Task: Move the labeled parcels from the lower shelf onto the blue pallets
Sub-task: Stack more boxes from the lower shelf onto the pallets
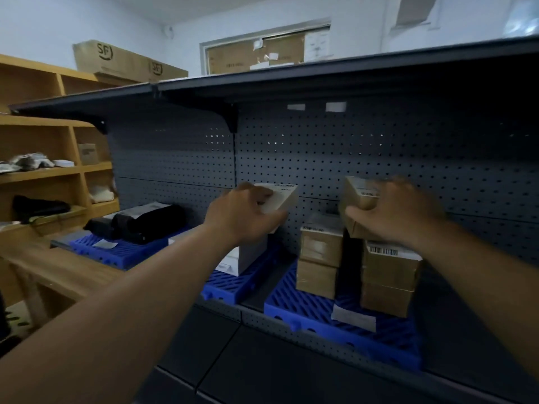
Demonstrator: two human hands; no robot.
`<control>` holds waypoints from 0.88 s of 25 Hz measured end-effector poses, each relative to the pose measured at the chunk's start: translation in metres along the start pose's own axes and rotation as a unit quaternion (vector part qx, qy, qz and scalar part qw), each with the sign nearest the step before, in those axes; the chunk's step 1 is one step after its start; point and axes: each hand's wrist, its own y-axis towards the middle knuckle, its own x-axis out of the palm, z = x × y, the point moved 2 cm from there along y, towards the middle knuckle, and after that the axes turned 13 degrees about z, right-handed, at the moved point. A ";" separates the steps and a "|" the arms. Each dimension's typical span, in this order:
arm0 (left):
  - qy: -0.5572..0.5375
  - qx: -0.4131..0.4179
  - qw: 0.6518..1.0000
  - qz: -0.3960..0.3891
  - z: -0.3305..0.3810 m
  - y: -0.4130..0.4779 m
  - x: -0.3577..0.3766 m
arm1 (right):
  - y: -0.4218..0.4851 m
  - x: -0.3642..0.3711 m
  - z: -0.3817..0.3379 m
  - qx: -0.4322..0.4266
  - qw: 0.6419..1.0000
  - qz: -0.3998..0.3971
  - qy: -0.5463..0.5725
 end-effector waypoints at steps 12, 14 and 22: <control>-0.034 0.030 0.999 -0.021 -0.024 0.044 0.063 | 0.003 0.026 0.030 0.047 0.996 -0.008 -0.073; -0.036 0.029 0.999 -0.027 -0.032 0.046 0.066 | 0.003 0.027 0.031 0.041 0.995 -0.019 -0.088; -0.029 0.028 0.999 -0.022 -0.067 0.056 0.067 | 0.017 0.020 -0.021 -0.075 0.986 0.122 -0.091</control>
